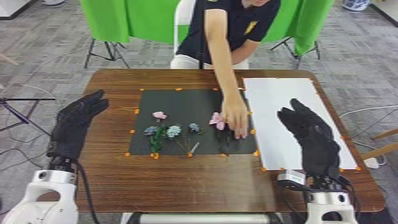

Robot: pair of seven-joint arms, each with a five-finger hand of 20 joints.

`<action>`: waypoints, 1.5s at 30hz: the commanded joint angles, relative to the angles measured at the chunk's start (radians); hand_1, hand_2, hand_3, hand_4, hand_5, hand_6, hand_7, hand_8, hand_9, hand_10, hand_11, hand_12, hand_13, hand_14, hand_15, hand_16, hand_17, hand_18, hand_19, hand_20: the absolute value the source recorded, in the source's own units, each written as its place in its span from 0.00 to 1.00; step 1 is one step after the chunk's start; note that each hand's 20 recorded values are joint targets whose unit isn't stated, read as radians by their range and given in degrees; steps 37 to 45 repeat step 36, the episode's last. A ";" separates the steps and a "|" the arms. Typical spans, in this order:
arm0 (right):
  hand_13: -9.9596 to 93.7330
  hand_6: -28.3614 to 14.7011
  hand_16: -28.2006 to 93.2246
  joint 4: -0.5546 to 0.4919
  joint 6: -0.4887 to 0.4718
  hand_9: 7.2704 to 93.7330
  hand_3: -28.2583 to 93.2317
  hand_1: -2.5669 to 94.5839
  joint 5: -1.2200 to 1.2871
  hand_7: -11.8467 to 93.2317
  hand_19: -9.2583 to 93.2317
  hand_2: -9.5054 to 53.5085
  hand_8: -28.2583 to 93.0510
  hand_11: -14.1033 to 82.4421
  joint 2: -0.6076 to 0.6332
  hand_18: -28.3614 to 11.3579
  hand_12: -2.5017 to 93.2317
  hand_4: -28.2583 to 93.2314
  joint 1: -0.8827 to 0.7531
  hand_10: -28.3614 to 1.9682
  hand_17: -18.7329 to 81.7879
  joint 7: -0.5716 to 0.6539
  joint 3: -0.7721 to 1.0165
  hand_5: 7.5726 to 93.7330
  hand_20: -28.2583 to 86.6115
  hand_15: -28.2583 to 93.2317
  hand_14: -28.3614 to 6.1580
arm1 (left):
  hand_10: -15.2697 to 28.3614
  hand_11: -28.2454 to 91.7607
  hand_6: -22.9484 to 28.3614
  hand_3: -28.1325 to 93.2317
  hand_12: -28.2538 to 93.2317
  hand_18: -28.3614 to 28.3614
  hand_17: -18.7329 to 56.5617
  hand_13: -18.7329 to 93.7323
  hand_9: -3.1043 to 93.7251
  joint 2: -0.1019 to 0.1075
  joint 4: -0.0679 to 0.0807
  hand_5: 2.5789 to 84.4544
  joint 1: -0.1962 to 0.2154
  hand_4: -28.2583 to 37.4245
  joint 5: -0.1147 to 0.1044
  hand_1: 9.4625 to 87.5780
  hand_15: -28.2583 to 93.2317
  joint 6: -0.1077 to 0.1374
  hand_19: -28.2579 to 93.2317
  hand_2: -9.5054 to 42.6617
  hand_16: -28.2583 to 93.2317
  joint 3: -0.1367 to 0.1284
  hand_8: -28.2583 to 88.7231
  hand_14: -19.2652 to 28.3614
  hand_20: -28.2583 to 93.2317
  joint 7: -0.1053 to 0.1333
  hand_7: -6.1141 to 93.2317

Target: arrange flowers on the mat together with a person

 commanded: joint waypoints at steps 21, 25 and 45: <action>0.47 0.67 0.36 0.016 -0.045 0.48 0.91 0.11 -0.030 0.23 0.11 0.13 0.15 0.21 -0.019 0.41 0.15 0.09 0.022 0.43 0.42 -0.014 0.014 0.45 0.52 0.33 0.45 | 0.66 0.37 0.53 0.74 0.35 0.70 0.27 0.45 0.48 0.014 0.022 0.52 -0.027 0.09 -0.003 0.20 0.31 -0.021 0.26 0.21 0.28 0.013 0.20 0.75 0.34 0.006 0.19; 0.46 0.65 0.36 0.022 -0.082 0.49 0.91 0.11 -0.057 0.22 0.11 0.14 0.15 0.21 -0.028 0.41 0.15 0.08 0.028 0.42 0.42 -0.003 0.015 0.48 0.52 0.33 0.44 | 0.66 0.38 0.53 0.74 0.35 0.70 0.27 0.45 0.48 0.012 0.021 0.52 -0.015 0.09 -0.008 0.20 0.31 -0.016 0.26 0.21 0.28 0.008 0.20 0.75 0.34 -0.001 0.19; 0.45 0.68 0.35 0.030 -0.053 0.43 0.91 0.11 -0.073 0.22 0.11 0.14 0.16 0.20 -0.021 0.41 0.15 0.09 0.030 0.44 0.41 0.002 -0.003 0.38 0.52 0.33 0.44 | 0.66 0.38 0.53 0.74 0.35 0.70 0.27 0.45 0.48 0.012 0.016 0.52 -0.008 0.09 -0.007 0.20 0.31 -0.010 0.26 0.21 0.28 0.010 0.20 0.75 0.34 0.001 0.19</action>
